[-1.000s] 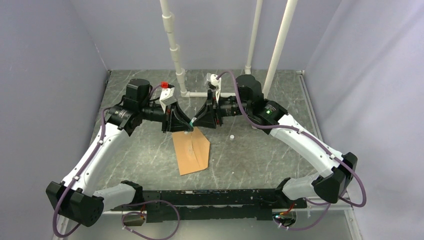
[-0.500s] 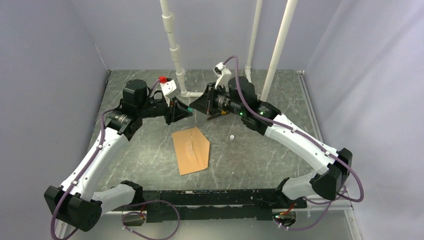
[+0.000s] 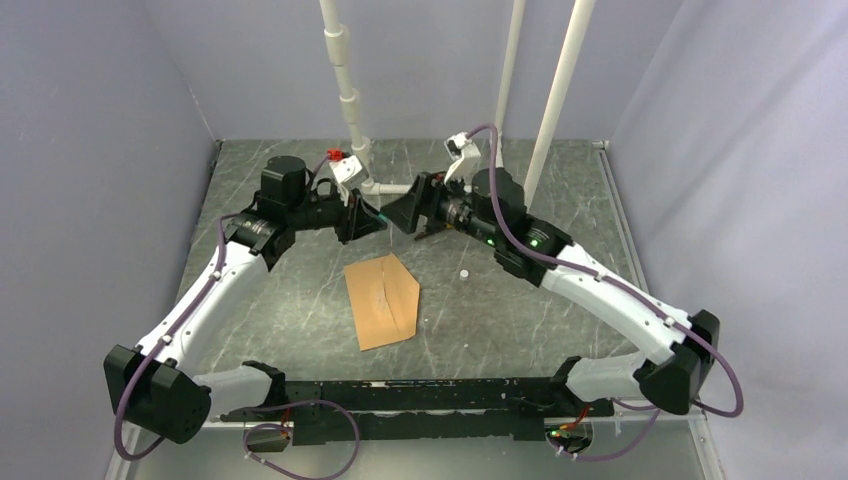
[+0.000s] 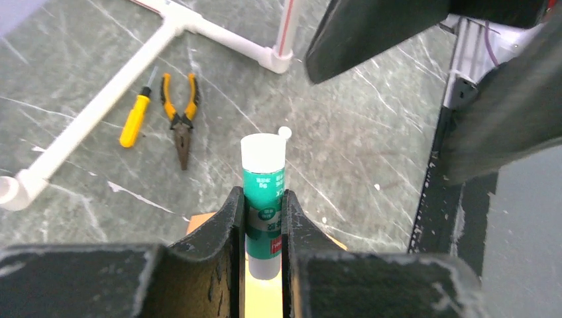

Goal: Place the letter into the envelope and seal it

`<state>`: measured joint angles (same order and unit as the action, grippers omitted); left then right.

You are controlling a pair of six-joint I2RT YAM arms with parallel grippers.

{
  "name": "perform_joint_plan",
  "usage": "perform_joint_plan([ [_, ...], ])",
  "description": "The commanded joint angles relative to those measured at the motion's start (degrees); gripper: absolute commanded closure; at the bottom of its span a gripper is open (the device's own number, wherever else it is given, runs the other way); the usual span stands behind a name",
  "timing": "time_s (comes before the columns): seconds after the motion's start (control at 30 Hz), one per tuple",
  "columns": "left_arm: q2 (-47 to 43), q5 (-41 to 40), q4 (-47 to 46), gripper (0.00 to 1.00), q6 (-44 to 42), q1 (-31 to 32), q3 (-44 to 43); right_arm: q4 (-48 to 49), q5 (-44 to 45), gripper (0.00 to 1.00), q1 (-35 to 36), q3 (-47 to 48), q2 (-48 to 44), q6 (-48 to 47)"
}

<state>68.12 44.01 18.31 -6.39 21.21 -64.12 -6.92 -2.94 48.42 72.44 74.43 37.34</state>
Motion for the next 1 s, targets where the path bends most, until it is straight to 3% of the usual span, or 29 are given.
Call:
perform_joint_plan([
  [0.0,-0.1,6.96,3.56,0.98,-2.36,0.04,-0.53,1.03,-14.2,0.27,-2.54,-2.35,-6.16,-20.72],
  [0.1,1.33,17.6,5.77,0.98,-3.94,0.01,-2.14,-5.19,-24.98,0.25,-5.58,-0.56,-6.58,-26.69],
  [0.2,3.51,28.24,11.25,0.98,-7.64,-0.03,-4.36,-11.55,-25.85,0.24,-6.5,1.34,-6.76,-30.41],
  [0.3,4.83,33.22,14.92,0.98,-10.23,-0.03,-6.2,-12.1,-29.04,0.25,-6.69,0.3,-7.88,-30.82],
  [0.43,3.7,34.42,14.54,0.98,-9.51,-0.02,-5.82,-7.14,-37.35,0.26,-6.71,-1.12,-8.99,-24.74],
  [0.6,2.39,32.93,6.93,0.98,-3.92,0.01,-3.04,-2.64,-35.23,0.39,-6.68,-0.71,-5.73,-12.51],
  [0.77,2.58,31.6,9.96,0.98,-5.9,0.03,-4.11,-5.09,-27.58,0.45,-6.42,0.49,-3.28,-12.3],
  [0.97,2.91,31.61,11.12,0.98,-6.95,-0.02,-4.39,-4.57,-28.05,0.57,-6.43,0.89,-2.65,-13.46],
])
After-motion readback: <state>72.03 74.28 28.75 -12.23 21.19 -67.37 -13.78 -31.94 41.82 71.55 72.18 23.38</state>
